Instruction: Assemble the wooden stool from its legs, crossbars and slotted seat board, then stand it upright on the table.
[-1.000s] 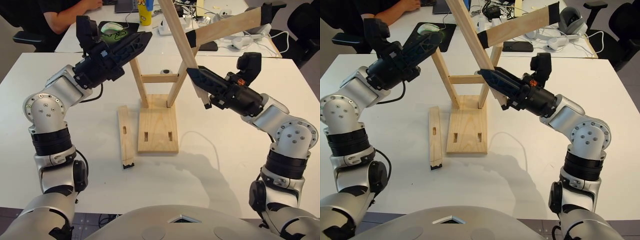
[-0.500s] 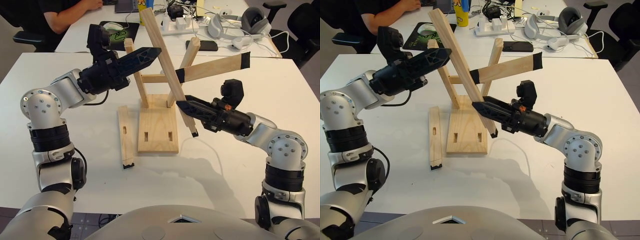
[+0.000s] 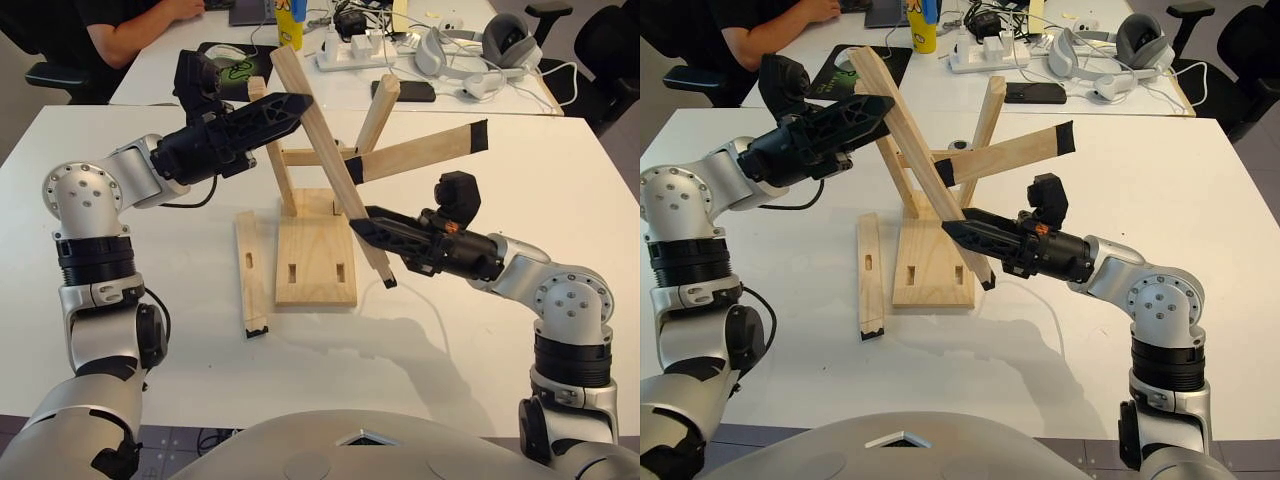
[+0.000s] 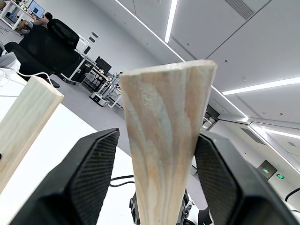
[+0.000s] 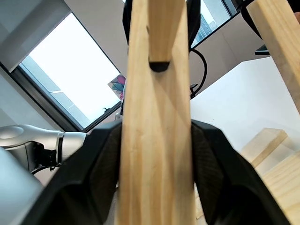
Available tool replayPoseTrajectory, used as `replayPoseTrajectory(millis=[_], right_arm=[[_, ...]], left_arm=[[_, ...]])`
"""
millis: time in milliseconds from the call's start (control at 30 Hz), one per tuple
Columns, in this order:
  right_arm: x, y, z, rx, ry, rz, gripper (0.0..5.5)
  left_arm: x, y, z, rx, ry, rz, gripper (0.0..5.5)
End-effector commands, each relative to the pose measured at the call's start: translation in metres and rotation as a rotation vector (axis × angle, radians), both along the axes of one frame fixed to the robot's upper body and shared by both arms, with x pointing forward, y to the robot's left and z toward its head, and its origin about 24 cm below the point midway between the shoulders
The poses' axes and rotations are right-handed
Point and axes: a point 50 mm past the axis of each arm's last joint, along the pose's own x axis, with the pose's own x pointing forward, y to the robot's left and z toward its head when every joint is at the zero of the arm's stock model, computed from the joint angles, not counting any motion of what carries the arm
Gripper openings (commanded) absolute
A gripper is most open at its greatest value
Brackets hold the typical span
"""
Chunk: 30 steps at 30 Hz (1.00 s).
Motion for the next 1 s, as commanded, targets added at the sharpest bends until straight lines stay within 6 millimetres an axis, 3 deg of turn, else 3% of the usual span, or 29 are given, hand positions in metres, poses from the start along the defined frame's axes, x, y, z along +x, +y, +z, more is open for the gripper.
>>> replayPoseTrajectory(millis=[33,200,400,1000], right_arm=[[-0.003,0.002,0.001,-0.010,-0.020,0.048,2.06],[-0.003,0.002,-0.002,-0.029,-0.025,0.052,2.06],[-0.002,0.001,-0.005,-0.044,-0.031,0.042,2.06],[0.012,-0.012,-0.013,-0.133,-0.075,-0.036,2.06]], left_arm=[[0.000,0.000,-0.001,0.065,0.004,0.002,2.79],[-0.002,0.000,-0.003,0.077,0.006,-0.012,2.79],[-0.005,0.001,-0.009,0.117,-0.004,-0.022,2.01],[-0.009,0.017,-0.011,0.118,-0.180,0.058,2.01]])
